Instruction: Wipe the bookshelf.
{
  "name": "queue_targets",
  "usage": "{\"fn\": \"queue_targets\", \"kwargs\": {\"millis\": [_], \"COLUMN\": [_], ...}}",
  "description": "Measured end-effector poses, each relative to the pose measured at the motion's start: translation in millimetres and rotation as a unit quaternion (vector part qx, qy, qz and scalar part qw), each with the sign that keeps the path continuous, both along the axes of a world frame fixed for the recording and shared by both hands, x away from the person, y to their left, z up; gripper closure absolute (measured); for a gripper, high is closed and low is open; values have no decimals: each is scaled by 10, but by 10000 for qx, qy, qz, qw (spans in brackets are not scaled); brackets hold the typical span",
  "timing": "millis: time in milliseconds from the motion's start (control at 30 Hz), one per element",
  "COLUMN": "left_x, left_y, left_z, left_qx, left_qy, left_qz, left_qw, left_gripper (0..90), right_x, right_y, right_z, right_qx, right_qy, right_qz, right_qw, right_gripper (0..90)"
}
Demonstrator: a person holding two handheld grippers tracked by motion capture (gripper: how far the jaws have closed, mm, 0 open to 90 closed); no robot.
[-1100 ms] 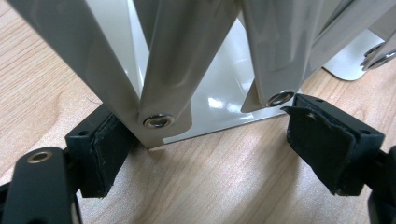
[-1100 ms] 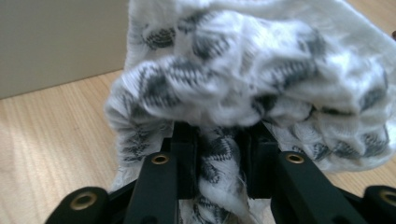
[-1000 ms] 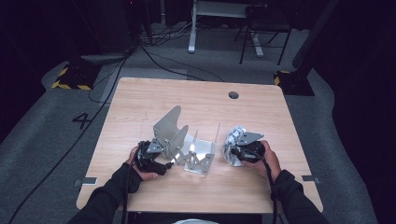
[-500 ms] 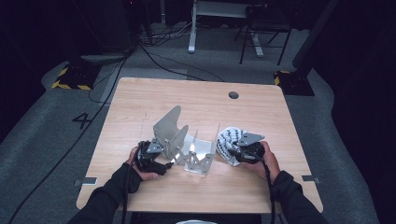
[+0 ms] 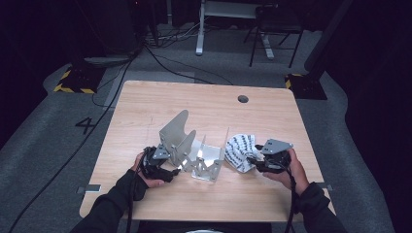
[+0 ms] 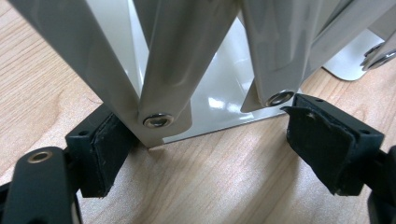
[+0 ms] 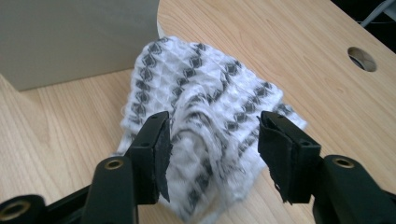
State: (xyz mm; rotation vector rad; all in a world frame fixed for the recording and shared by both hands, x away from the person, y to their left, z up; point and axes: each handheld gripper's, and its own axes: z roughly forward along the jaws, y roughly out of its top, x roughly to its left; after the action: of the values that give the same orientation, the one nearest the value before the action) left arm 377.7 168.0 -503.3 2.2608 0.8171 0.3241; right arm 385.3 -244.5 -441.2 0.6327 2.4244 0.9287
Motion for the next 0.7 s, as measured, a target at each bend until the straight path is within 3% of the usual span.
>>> {"fn": "queue_targets", "kwargs": {"millis": [400, 600, 700], "left_x": [-11, -32, -36], "left_y": [0, 11, 14], "left_z": [-2, -2, -2], "left_qx": [-23, -24, -24], "left_qy": [22, 25, 28], "left_qz": [20, 35, 39], "left_qw": [10000, 10000, 10000], "left_gripper": [166, 166, 166], "right_x": [-244, -303, -317], "right_y": [-291, -473, -576], "right_z": [68, 18, -50], "right_qx": [-25, -41, -48], "right_qy": [-162, -194, -107], "right_qz": [-165, -374, -535], "right_qw": [9997, 9991, 9985], "right_gripper": [406, 384, 372]}}
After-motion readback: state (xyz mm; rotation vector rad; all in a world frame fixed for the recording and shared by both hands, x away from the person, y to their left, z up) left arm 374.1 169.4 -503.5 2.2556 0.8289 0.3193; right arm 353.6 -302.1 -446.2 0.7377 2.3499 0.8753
